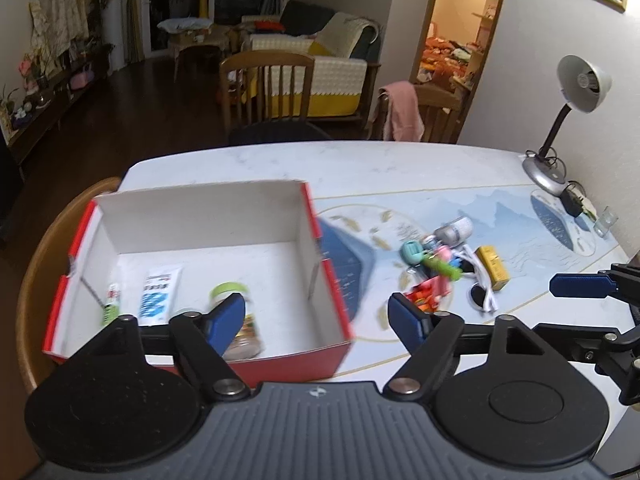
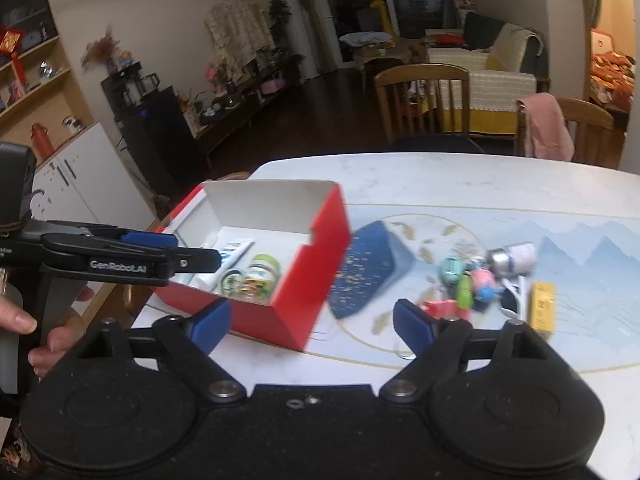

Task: Organize rigid objects
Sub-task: 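Withdraw both tools from the box back toward the remaining items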

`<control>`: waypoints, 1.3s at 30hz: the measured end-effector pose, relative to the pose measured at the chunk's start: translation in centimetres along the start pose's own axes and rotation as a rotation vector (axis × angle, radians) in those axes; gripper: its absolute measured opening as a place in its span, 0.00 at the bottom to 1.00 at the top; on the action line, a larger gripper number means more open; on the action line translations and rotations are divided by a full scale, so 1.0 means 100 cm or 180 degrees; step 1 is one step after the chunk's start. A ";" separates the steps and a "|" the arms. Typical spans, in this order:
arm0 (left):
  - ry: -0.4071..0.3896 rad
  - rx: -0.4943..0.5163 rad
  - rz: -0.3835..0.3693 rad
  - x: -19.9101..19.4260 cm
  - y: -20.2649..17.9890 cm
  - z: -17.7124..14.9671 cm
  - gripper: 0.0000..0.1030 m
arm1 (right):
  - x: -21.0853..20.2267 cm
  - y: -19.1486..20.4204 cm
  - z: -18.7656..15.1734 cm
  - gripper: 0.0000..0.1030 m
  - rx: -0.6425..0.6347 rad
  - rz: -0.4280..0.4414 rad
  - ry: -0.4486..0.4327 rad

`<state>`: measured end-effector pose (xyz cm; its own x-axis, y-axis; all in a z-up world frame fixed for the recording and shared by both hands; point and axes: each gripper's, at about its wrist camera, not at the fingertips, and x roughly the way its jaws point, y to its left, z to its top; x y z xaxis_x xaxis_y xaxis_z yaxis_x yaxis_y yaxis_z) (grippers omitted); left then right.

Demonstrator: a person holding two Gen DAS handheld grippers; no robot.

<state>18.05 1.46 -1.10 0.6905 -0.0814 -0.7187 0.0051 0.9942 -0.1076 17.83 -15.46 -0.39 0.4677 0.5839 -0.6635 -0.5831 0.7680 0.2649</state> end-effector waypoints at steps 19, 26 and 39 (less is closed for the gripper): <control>0.0080 0.0263 -0.0127 0.053 -0.102 -0.007 0.89 | -0.027 -0.117 -0.036 0.97 0.0237 -0.0450 -0.0067; 0.0107 0.0210 -0.0134 0.079 -0.119 -0.012 0.89 | -0.024 -0.145 -0.042 0.97 0.0266 -0.0500 -0.0018; 0.0458 0.0368 -0.0018 0.148 -0.139 -0.027 0.89 | 0.013 -0.188 -0.038 0.89 0.0247 -0.0649 0.0214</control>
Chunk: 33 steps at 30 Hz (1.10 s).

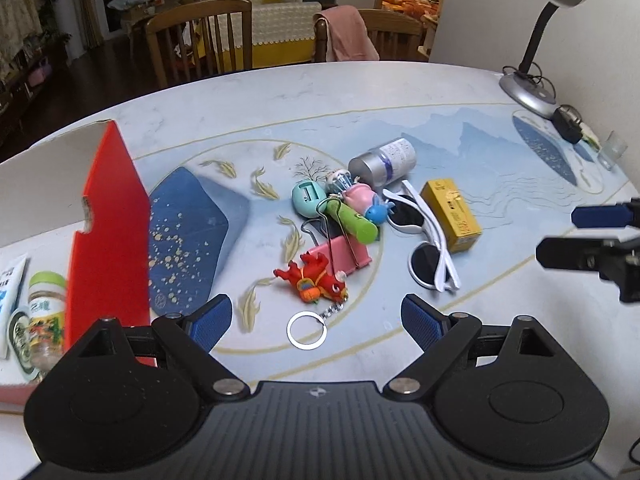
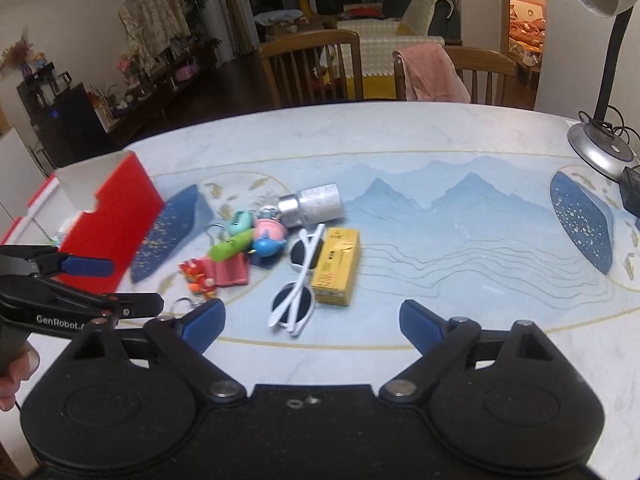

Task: Organize rigid objects
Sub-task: 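Withdraw both tools from the box back toward the remaining items, then grasp the yellow box with the right tool while the left tool grasps the red dragon keychain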

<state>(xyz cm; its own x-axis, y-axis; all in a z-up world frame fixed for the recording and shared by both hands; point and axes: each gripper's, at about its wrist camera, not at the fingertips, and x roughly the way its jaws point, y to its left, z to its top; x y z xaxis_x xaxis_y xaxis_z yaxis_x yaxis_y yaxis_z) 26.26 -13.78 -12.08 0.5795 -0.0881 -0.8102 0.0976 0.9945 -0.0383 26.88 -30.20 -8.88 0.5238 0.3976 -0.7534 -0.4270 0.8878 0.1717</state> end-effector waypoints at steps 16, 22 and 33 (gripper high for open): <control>-0.0080 0.0133 0.0042 0.053 0.000 -0.001 0.89 | 0.071 -0.021 0.026 0.75 0.0166 -0.0130 0.0251; -0.0106 0.0179 0.0092 0.062 0.000 -0.001 0.89 | 0.090 -0.020 0.030 0.63 0.0207 -0.0184 0.0336; -0.0110 0.0340 0.0000 0.072 -0.005 -0.005 0.76 | 0.106 -0.019 0.031 0.43 0.0191 -0.0198 0.0408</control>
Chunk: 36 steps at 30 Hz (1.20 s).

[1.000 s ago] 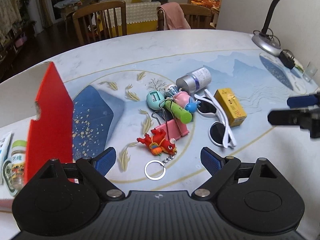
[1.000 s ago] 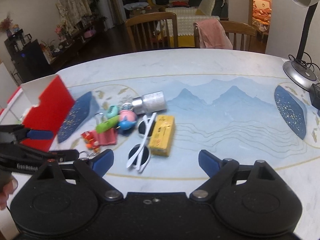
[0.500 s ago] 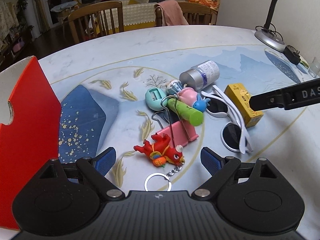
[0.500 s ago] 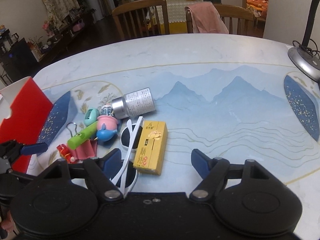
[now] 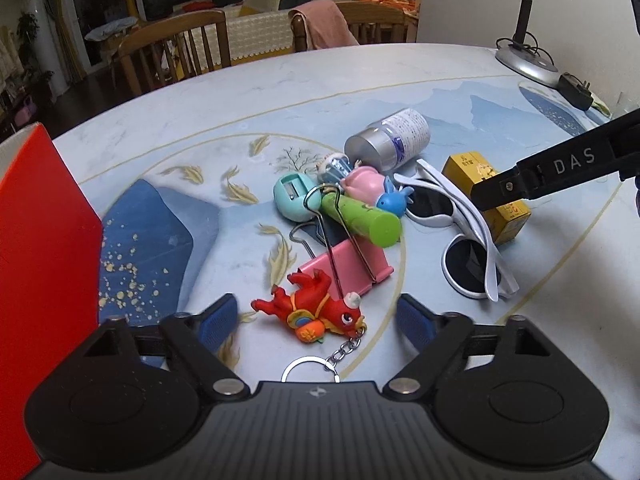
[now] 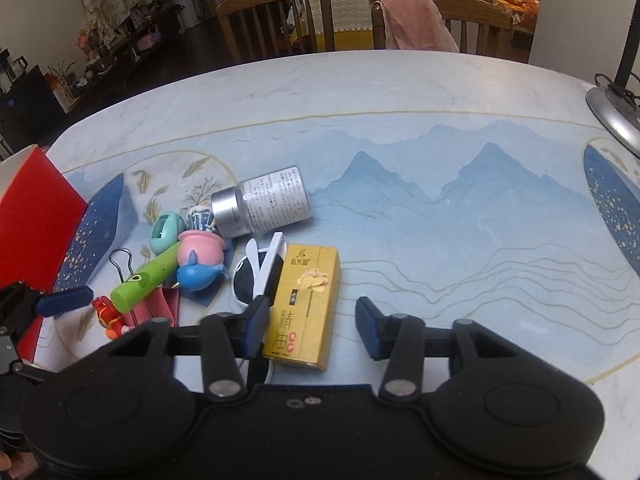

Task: Organize rigid objects
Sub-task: 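Grasp the yellow box with the right tool while the left tool grasps the red dragon keychain, then lift the yellow box and dragon keychain and carry both tools over the red box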

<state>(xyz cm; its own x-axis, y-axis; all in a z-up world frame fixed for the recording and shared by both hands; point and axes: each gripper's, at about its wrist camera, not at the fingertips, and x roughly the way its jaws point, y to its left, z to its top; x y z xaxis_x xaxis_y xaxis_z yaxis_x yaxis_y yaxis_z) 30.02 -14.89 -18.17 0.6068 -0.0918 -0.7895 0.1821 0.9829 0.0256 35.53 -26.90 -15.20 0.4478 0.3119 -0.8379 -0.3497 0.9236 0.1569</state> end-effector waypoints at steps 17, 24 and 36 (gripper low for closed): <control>0.0059 -0.0134 -0.0083 -0.010 0.002 -0.004 0.55 | -0.009 -0.005 -0.009 0.29 0.0114 -0.0013 -0.0003; 0.0109 -0.0291 -0.0138 -0.026 0.003 -0.013 0.55 | -0.033 -0.008 -0.026 0.29 0.0189 0.0061 0.0002; 0.0030 -0.0514 -0.0227 -0.078 0.007 -0.020 0.55 | -0.083 0.008 -0.047 0.29 0.0191 0.0200 -0.0085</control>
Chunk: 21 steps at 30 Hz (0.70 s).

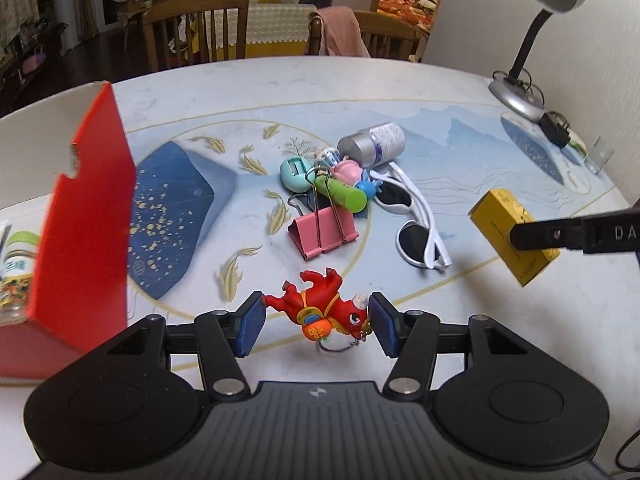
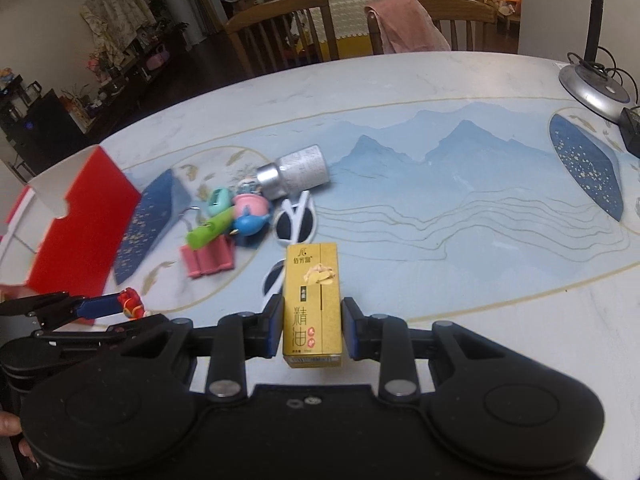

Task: Organize rigid objects
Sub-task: 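Lift the yellow box and dragon keychain and carry both tools over the red box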

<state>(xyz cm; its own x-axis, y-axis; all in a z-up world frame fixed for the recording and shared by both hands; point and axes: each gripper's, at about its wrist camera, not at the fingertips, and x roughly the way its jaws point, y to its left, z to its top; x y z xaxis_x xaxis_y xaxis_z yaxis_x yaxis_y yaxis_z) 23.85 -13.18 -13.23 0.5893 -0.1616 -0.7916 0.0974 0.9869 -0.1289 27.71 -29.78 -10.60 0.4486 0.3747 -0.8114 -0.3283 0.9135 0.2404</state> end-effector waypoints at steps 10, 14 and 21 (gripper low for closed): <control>-0.0023 -0.0172 -0.0040 -0.046 0.013 0.003 0.55 | -0.039 0.035 -0.008 0.29 -0.0147 0.0123 -0.0092; -0.0067 -0.0196 -0.0064 -0.065 0.021 0.006 0.55 | -0.051 0.052 -0.008 0.29 -0.0215 0.0171 -0.0159; -0.0157 -0.0194 -0.0053 -0.096 0.047 0.015 0.55 | -0.063 0.087 -0.007 0.29 -0.0306 0.0236 -0.0239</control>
<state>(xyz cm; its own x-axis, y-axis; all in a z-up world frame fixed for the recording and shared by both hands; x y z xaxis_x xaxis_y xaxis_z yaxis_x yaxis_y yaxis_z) 19.85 -6.99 -5.33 0.6270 -0.1763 -0.7588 0.0594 0.9820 -0.1791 21.43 -24.34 -3.81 0.4799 0.4548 -0.7503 -0.4395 0.8647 0.2431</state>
